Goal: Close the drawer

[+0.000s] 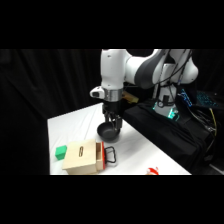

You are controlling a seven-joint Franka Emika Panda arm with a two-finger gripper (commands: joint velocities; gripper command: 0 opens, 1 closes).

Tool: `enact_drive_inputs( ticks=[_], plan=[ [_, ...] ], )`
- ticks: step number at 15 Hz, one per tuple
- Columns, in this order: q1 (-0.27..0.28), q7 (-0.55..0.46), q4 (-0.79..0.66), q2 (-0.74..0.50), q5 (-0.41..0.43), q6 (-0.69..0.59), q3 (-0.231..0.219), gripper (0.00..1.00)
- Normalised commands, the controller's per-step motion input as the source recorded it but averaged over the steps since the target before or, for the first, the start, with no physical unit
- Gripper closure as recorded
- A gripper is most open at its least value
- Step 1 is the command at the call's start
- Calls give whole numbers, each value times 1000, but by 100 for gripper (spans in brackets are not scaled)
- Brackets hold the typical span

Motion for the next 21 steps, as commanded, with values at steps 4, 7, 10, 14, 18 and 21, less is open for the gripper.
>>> enact_drive_inputs(
  ticks=[4,7,10,14,18,21],
  plan=[
    [65,354,-167,75,-196,449,-28,0],
    [86,258,-65,185,-143,413,-86,0],
    [158,238,12,216,-160,382,-153,0],
    [221,202,83,204,-150,302,-221,0],
    [230,135,141,208,-123,248,-242,0],
    [183,70,186,217,-37,212,-205,0]
  ],
)
